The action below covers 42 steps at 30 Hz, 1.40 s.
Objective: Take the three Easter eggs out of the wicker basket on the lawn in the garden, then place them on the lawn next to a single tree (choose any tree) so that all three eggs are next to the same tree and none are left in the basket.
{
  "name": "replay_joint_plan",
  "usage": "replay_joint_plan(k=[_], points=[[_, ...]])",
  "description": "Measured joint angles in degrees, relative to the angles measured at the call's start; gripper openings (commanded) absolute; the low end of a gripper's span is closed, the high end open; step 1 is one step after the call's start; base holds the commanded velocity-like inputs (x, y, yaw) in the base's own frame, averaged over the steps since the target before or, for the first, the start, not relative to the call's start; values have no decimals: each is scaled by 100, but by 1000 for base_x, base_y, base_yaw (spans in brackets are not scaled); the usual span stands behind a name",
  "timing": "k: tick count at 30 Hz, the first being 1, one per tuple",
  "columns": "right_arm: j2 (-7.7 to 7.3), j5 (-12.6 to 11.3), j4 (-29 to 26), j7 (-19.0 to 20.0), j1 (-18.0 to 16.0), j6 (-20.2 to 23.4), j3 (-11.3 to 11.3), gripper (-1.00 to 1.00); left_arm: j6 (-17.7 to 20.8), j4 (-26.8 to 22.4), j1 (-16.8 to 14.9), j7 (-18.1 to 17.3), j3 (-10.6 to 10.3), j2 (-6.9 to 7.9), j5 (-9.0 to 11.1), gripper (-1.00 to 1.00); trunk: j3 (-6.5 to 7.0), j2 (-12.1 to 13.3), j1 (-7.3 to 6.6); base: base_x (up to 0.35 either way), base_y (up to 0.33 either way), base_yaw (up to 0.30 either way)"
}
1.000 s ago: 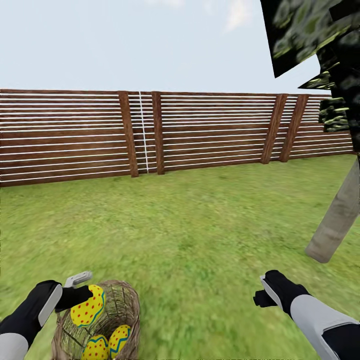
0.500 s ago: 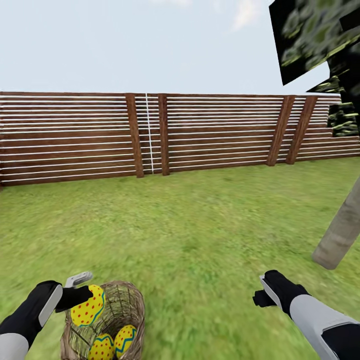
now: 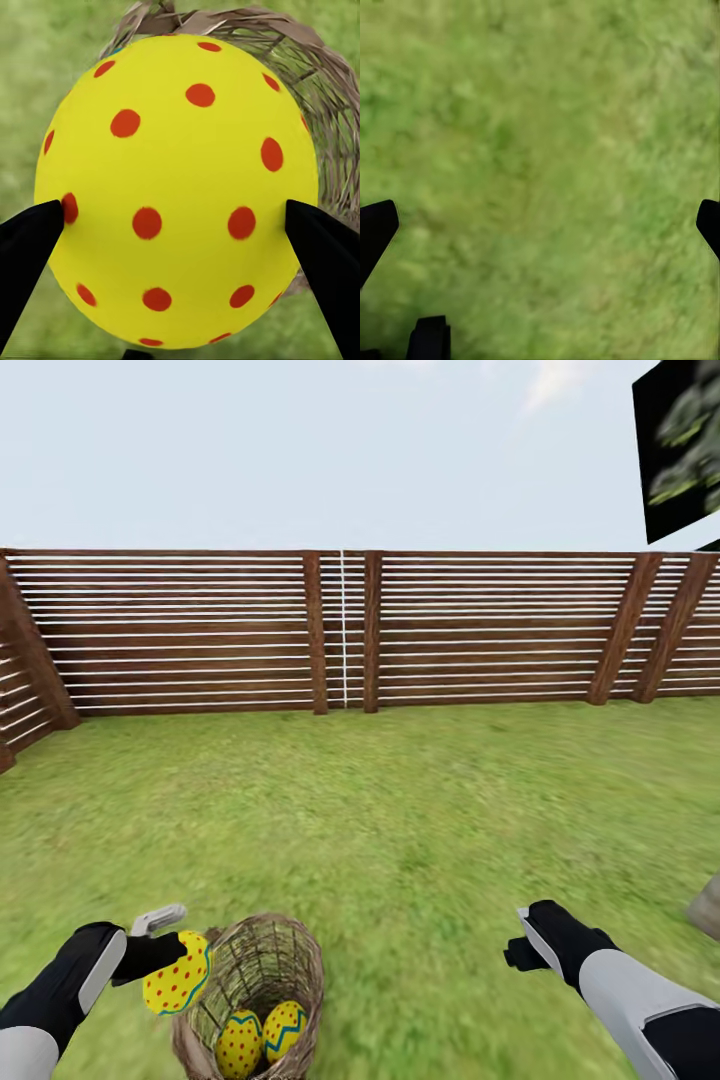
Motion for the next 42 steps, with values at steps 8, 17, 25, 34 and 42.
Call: replay_joint_plan(k=[8, 17, 25, 34, 42], points=[[74, -2, -3, 8, 2, -13, -1, 100, -11, 16, -2, -31, 42, 360, 28, -100, 144, 321, -176, 0, 0, 99], [112, -2, 7, 1, 0, -150, 6, 100, -9, 17, 0, -35, 39, 387, 12, -100, 305, 682, -374, 0, 0, 204], [324, 4, 172, -7, 0, -158, 10, 100, -42, 29, -1, -31, 57, 613, -3, -100, 449, 1003, -549, 0, 0, 291], [352, -1, 194, -8, 0, -168, 133, 100, -1614, 181, 0, -8, 546, 879, 44, -100, 611, 1364, -747, 0, 0, 291], [508, -4, 212, -8, 0, -170, 155, 100, -2523, 187, 1, 19, 1075, 802, 29, -100, 754, 1685, -923, 0, 0, 291]])
